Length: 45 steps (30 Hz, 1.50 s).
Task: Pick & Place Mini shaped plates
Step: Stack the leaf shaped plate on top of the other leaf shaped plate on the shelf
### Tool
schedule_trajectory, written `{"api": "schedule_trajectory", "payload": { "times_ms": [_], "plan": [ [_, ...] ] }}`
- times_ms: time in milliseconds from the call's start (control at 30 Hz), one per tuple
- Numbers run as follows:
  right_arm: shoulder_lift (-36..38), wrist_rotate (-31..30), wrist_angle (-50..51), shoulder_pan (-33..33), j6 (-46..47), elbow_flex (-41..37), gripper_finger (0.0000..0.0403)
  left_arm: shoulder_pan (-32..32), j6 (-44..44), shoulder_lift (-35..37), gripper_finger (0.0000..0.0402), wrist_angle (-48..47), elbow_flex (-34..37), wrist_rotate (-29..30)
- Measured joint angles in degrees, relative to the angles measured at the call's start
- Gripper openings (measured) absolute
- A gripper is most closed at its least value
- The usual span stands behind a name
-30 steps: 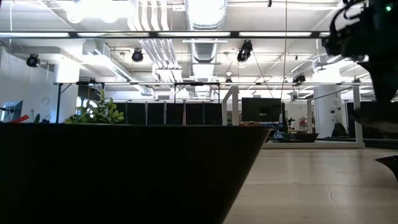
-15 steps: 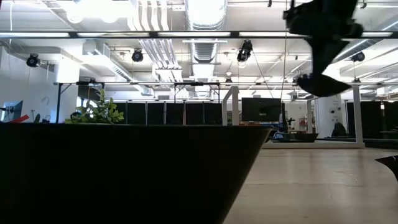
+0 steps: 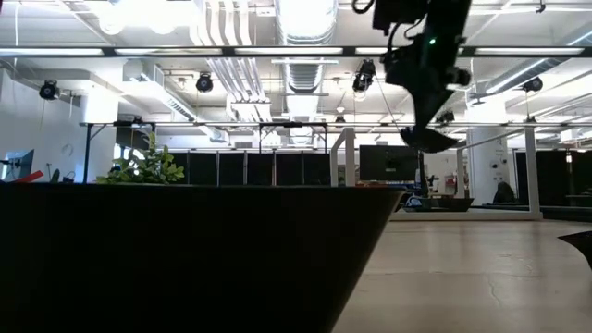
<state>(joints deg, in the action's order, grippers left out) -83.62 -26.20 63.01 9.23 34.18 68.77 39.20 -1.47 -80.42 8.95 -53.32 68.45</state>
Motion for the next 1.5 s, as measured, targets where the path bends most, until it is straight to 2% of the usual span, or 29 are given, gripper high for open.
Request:
{"api": "schedule_trajectory", "payload": {
  "times_ms": [200, 433, 767, 1067, 1500],
  "plan": [
    [-0.4, 6.8, -11.5, 8.1, -11.4, 0.1, 0.0008, 0.0, 0.0, 0.0, 0.0113, 0.0, 0.0, 0.0],
    [-2.4, 7.2, -16.3, 13.9, -15.3, 0.2, 0.0008, 0.0, 0.0, 0.0, 0.0113, 0.0, 0.0, 0.0],
    [-10.1, 7.4, -23.1, 17.3, -19.6, 0.1, 0.0008, -0.1, 0.0, 0.0, 0.0113, 0.0, 0.0, 0.0],
    [-15.4, 6.9, -24.1, 18.7, -23.4, 0.0, 0.0008, -0.1, 0.0, 0.0, 0.0113, 0.0, 0.1, 0.0],
    [-15.9, 6.9, -27.0, 19.9, -23.9, -0.2, 0.0008, -0.1, 0.0, 0.0, 0.0113, 0.0, 0.1, 0.0]
  ]
}}
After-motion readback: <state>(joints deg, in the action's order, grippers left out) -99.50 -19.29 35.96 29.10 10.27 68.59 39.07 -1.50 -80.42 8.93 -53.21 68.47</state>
